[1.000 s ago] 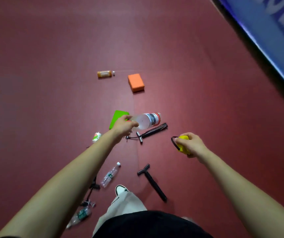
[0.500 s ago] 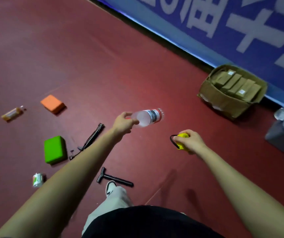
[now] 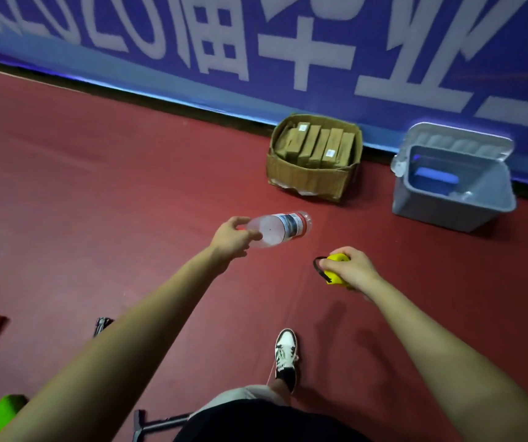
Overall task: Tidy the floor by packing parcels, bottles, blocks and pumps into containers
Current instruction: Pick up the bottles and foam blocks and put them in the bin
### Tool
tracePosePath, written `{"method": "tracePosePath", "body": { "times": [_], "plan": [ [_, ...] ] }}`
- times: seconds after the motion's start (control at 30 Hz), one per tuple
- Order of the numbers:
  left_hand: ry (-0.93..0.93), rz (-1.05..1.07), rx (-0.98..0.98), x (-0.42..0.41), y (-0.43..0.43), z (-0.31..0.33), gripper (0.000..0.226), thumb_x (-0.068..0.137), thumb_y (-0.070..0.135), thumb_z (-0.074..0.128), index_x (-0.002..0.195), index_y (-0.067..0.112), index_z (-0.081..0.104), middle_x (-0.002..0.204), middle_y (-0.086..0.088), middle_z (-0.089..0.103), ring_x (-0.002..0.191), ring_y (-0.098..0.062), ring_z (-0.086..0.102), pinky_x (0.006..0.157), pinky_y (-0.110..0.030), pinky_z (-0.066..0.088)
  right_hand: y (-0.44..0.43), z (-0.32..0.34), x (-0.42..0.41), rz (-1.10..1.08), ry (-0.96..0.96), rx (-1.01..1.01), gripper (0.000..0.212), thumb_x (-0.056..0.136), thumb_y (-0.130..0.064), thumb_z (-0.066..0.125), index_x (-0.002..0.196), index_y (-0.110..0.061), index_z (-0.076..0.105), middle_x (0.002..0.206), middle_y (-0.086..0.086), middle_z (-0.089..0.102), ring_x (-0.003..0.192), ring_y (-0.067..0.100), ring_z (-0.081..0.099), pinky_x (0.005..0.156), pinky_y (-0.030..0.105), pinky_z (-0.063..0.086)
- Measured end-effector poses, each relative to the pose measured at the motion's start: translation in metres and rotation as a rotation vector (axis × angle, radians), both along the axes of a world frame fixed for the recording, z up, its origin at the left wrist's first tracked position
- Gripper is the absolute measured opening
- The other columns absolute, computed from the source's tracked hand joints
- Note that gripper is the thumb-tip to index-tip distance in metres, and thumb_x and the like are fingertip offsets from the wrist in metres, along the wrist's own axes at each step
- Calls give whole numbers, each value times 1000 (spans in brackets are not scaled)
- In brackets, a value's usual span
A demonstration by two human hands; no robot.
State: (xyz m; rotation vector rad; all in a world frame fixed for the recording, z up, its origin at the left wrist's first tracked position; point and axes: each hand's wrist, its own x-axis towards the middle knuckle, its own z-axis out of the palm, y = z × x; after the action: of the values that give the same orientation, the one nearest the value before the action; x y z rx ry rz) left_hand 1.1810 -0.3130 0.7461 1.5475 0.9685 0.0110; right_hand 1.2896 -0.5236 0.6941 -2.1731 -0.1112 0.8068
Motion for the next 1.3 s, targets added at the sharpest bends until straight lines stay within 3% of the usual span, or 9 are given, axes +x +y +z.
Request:
{"method": "tracePosePath", "body": {
  "times": [0.17,0.4,0.6,0.77,0.9,1.07,1.13,1.3],
  "plan": [
    [-3,-50,-45,108,4,3,45,83,9,62,126,13,51,85,-5,56,63,-15,48,57,-25,43,-14,3,86,-100,-10,-46,32,73,-33,78,97,-18,64,106,13,64,79,23,59,43,23,39],
    [18,-198,-22,243,-28,14,42,83,10,63,124,12,53,89,-7,55,63,-16,48,58,-25,44,-63,14,182,-224,-28,-63,31,74,-33,77,99,-21,63,114,13,59,92,25,61,43,22,41],
    [25,-317,2,352,-94,10,44,82,13,64,124,13,51,102,-9,57,73,-17,53,62,-27,48,-146,18,273,-367,-42,-27,34,76,-31,75,106,-18,64,117,13,57,86,22,58,47,23,43],
    [8,-358,-1,442,-174,3,43,82,12,64,124,13,52,100,-8,58,76,-19,55,60,-25,46,-228,17,352,-426,-69,-19,28,75,-30,76,98,-20,63,116,13,58,86,21,57,47,21,39],
    [-7,-395,-37,505,-235,3,44,82,11,64,124,13,52,103,-9,59,77,-19,56,69,-31,51,-288,19,405,-450,-75,-51,28,74,-31,78,95,-21,62,115,15,59,90,21,56,55,16,35],
    [2,-453,-48,570,-294,7,37,83,8,61,120,12,57,68,0,50,52,-12,43,42,-18,37,-349,22,453,-504,-55,-65,31,75,-28,77,100,-16,65,113,14,61,88,20,56,56,19,39],
    [8,-456,-42,593,-310,6,37,83,8,61,120,12,56,70,1,51,53,-11,44,41,-17,35,-366,22,473,-537,-51,-82,34,76,-28,77,105,-13,66,113,14,61,88,21,56,61,23,42],
    [39,-487,-54,658,-333,-10,40,83,9,63,122,10,55,78,-2,55,53,-12,45,35,-12,35,-395,15,525,-589,-27,-77,35,77,-27,76,107,-12,65,105,12,61,78,25,59,55,30,49]
  ]
}}
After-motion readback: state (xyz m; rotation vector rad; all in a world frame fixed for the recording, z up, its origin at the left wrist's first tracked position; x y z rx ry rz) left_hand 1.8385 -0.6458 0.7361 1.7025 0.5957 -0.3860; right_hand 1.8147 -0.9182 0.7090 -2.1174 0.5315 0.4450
